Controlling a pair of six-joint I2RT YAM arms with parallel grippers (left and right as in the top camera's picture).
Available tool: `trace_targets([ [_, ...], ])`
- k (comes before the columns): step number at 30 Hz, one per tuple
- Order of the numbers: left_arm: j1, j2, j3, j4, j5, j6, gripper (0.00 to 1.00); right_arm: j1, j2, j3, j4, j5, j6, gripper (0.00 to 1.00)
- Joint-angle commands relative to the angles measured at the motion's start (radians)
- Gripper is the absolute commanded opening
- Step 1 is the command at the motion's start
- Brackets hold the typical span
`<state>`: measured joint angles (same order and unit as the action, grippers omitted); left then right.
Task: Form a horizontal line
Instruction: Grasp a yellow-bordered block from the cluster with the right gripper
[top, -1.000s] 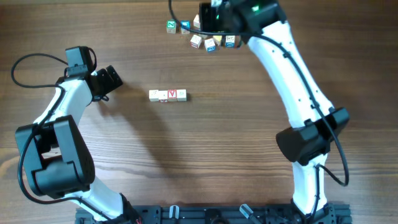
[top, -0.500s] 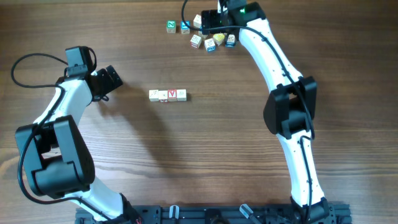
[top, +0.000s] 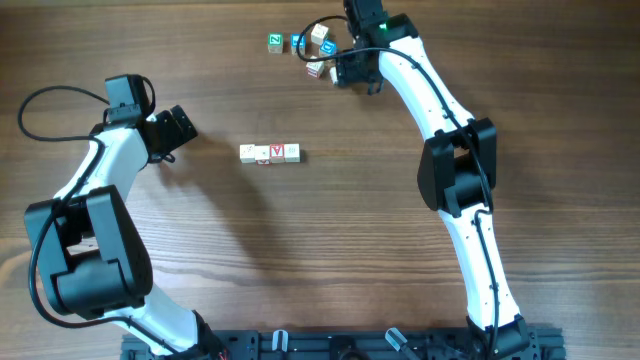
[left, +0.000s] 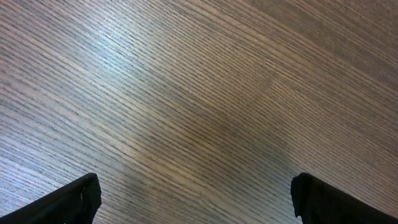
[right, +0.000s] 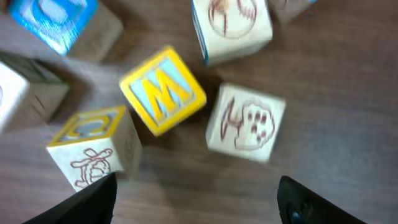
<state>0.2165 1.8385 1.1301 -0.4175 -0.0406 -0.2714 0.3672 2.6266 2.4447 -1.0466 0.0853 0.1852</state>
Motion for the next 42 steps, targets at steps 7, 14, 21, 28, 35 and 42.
trace_targets([
  [7, 0.003, 0.007, -0.005, 0.003, -0.013, 0.002, 1.0, -0.025, 0.011, -0.021, -0.127, 0.035, -0.002, 0.83],
  [14, 0.003, 0.007, -0.005, 0.003, -0.013, 0.002, 1.0, 0.0, -0.107, -0.024, 0.018, -0.229, -0.058, 0.68],
  [21, 0.003, 0.007, -0.005, 0.003, -0.013, 0.002, 1.0, 0.034, -0.098, -0.15, 0.168, -0.219, -0.111, 0.82],
  [28, 0.003, 0.007, -0.005, 0.003, -0.013, 0.002, 1.0, 0.034, -0.098, -0.282, 0.318, -0.153, -0.111, 0.72],
  [35, 0.003, 0.007, -0.005, 0.003, -0.013, 0.002, 1.0, 0.032, -0.098, -0.304, 0.385, -0.152, -0.156, 0.62],
  [42, 0.003, 0.007, -0.005, 0.003, -0.013, 0.002, 1.0, 0.032, -0.098, -0.304, 0.395, -0.152, -0.159, 0.4],
])
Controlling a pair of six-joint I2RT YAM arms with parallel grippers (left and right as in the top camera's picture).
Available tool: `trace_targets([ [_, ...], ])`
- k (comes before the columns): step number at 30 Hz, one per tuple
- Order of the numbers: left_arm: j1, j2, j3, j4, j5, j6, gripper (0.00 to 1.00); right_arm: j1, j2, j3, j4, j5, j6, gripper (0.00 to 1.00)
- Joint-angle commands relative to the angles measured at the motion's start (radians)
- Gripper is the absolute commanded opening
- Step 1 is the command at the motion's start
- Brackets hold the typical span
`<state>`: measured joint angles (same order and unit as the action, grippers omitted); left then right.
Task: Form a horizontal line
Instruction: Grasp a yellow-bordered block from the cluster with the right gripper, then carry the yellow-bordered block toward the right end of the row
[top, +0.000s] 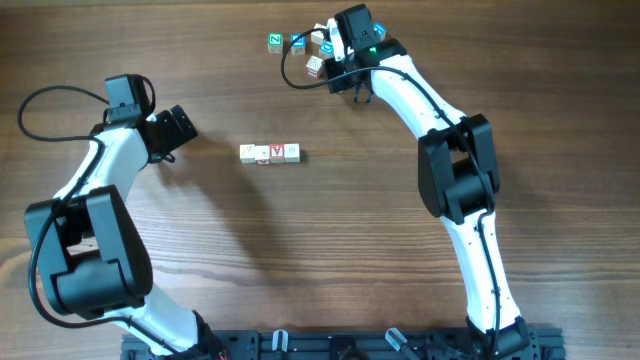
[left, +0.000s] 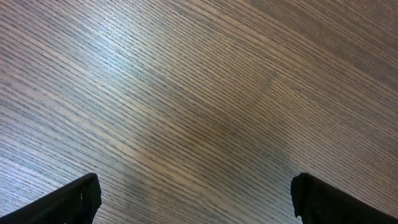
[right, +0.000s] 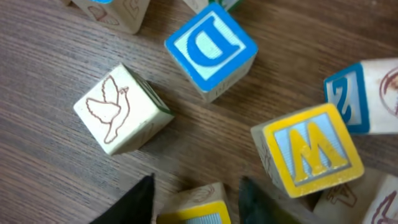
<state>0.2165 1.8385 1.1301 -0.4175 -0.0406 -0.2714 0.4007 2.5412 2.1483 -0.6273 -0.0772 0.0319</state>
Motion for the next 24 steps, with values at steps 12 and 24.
trace_targets([
  [12, 0.003, 0.007, -0.005, 0.003, -0.013, 0.002, 1.0, -0.002, -0.186, -0.007, -0.122, 0.01, -0.002, 0.3],
  [24, 0.003, 0.007, -0.005, 0.003, -0.013, 0.002, 1.0, 0.078, -0.318, -0.16, -0.475, -0.093, 0.327, 0.26],
])
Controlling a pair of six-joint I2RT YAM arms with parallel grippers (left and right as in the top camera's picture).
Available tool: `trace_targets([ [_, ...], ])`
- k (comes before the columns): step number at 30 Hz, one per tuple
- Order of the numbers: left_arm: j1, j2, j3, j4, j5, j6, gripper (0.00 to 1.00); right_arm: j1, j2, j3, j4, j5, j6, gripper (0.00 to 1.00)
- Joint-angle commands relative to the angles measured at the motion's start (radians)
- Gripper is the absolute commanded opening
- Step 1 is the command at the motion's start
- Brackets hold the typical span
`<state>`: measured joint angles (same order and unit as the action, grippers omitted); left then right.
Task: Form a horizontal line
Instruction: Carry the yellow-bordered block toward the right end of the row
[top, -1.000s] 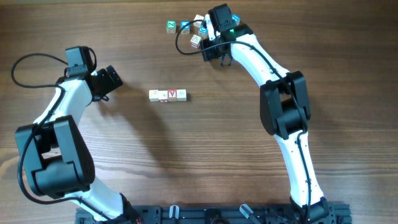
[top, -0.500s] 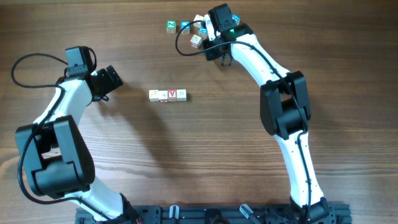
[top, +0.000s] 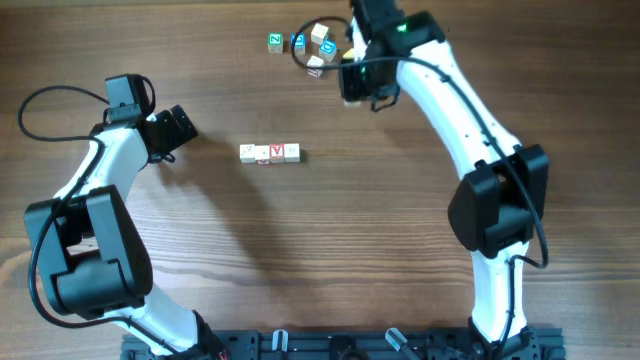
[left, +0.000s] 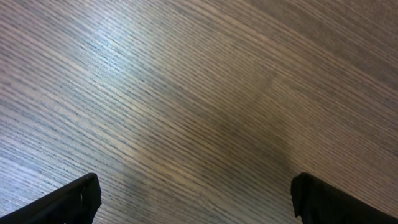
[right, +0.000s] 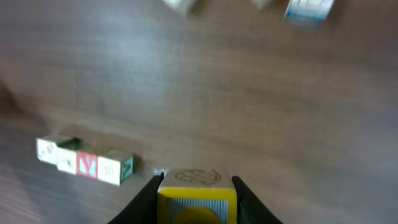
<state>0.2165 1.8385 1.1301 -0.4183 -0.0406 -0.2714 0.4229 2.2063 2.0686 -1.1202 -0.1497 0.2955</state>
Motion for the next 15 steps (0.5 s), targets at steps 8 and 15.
trace_targets([
  [8, 0.003, 0.007, -0.005, 0.003, -0.013, 0.002, 1.0, 0.201, 0.017, -0.281, 0.144, 0.102, 0.246, 0.26],
  [15, 0.003, 0.007, -0.005, 0.003, -0.013, 0.002, 1.0, 0.221, 0.018, -0.291, 0.219, 0.212, 0.291, 0.26],
])
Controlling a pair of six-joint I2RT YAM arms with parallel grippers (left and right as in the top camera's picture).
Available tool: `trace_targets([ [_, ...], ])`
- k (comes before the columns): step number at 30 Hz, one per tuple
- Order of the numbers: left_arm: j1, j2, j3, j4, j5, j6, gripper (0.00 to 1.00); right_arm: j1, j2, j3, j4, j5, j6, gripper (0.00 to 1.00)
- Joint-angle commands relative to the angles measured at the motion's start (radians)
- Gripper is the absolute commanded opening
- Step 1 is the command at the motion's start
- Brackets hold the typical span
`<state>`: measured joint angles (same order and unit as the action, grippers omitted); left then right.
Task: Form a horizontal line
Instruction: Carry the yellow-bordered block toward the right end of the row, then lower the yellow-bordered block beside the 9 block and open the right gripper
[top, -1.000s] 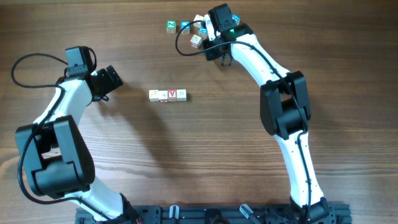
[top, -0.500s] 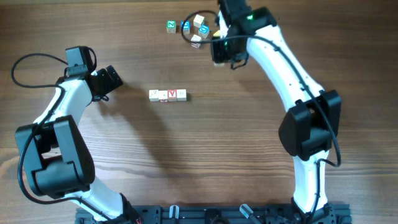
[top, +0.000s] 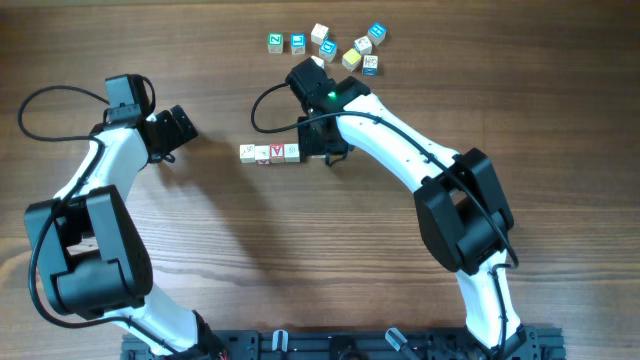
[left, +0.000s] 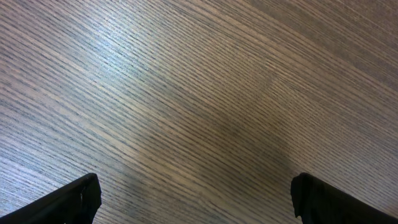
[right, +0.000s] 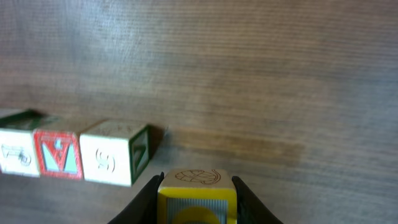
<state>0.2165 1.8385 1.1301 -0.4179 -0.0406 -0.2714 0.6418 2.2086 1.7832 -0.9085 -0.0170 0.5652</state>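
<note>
A short row of three letter blocks (top: 270, 153) lies on the wooden table (top: 330, 260); in the right wrist view its right end is a white and green block (right: 115, 152) next to a red V block (right: 59, 154). My right gripper (top: 322, 150) is shut on a yellow-faced block (right: 198, 194) just right of the row's right end, a little apart from it. Loose blocks (top: 328, 44) lie in a cluster at the far edge. My left gripper (left: 195, 198) stands open over bare wood, left of the row.
The right arm (top: 400, 150) reaches from the near right across to the row. The left arm (top: 100, 170) curves along the left side with a black cable (top: 50, 100) looped beside it.
My right gripper has moved from near the block cluster down to just right of the three-block row, still holding the yellow-faced block. The left arm is unchanged.
My right gripper was open over the cluster of loose blocks at the far edge. Then it stood low among them, beside a yellow block. Then it held a yellow-faced block clear of the cluster, and now beside the row's right end. The left gripper stayed open throughout.
</note>
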Motion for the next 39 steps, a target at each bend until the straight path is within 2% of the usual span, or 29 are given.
trace_targets([
  [1, 0.003, 0.007, -0.005, 0.003, -0.013, 0.002, 1.0, 0.002, 0.015, -0.005, 0.007, 0.095, 0.021, 0.26],
  [4, 0.003, 0.007, -0.005, 0.003, -0.013, 0.002, 1.0, 0.002, 0.015, -0.005, 0.023, 0.097, 0.068, 0.27],
  [9, 0.003, 0.007, -0.005, 0.003, -0.013, 0.002, 1.0, 0.002, 0.015, -0.019, 0.029, 0.097, 0.068, 0.26],
  [14, 0.003, 0.007, -0.005, 0.003, -0.013, 0.002, 1.0, 0.002, 0.015, -0.107, 0.139, 0.097, 0.1, 0.27],
  [21, 0.003, 0.007, -0.005, 0.003, -0.013, 0.002, 1.0, 0.002, 0.018, -0.108, 0.142, 0.096, 0.1, 0.28],
  [23, 0.003, 0.007, -0.005, 0.003, -0.013, 0.002, 1.0, 0.002, 0.02, -0.108, 0.146, 0.096, 0.101, 0.31],
  [29, 0.003, 0.007, -0.005, 0.003, -0.013, 0.002, 1.0, 0.01, 0.028, -0.123, 0.174, 0.096, 0.1, 0.33],
  [35, 0.003, 0.007, -0.005, 0.003, -0.013, 0.002, 1.0, 0.011, 0.028, -0.123, 0.172, 0.096, 0.101, 0.45],
  [39, 0.003, 0.007, -0.005, 0.003, -0.013, 0.002, 1.0, 0.01, 0.028, -0.123, 0.211, 0.136, 0.1, 0.48],
])
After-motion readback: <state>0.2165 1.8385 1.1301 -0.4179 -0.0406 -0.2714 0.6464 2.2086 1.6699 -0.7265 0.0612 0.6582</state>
